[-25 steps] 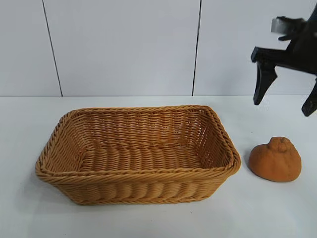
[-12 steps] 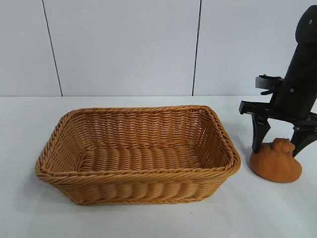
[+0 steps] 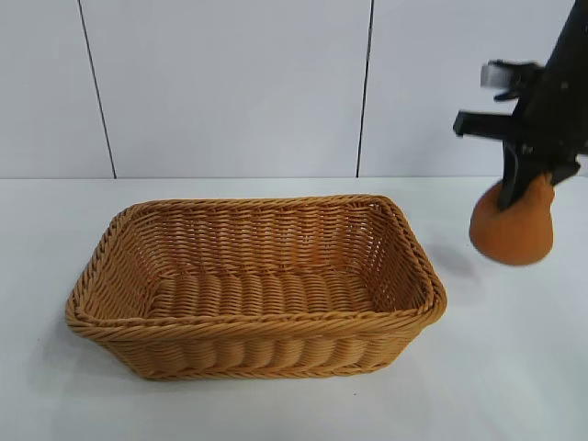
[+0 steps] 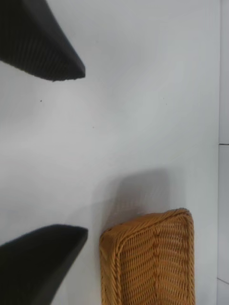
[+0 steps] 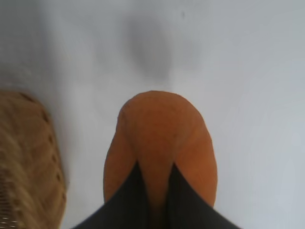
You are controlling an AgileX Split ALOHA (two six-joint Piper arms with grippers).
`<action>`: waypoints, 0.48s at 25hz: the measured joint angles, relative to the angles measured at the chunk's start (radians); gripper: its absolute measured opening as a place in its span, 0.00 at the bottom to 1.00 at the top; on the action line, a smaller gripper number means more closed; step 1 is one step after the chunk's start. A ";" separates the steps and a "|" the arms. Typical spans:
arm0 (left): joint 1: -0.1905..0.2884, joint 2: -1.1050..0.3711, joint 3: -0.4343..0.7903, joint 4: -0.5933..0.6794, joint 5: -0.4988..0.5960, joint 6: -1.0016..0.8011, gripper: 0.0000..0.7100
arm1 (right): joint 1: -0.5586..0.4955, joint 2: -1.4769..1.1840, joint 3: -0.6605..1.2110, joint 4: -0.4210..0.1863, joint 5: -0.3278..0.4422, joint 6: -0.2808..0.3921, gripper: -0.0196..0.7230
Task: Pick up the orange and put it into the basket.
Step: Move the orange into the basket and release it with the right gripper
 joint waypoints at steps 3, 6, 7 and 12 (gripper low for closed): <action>0.000 0.000 0.000 0.000 0.000 0.000 0.83 | 0.042 -0.002 -0.020 0.013 -0.005 0.000 0.03; 0.000 0.000 0.000 0.000 0.000 0.000 0.83 | 0.115 -0.001 -0.020 0.013 -0.008 -0.001 0.03; 0.000 0.000 0.000 0.000 0.000 0.000 0.83 | 0.141 -0.001 -0.020 0.014 -0.014 -0.001 0.03; 0.000 0.000 0.000 0.000 0.000 0.000 0.83 | 0.305 -0.001 -0.020 0.019 -0.085 -0.002 0.03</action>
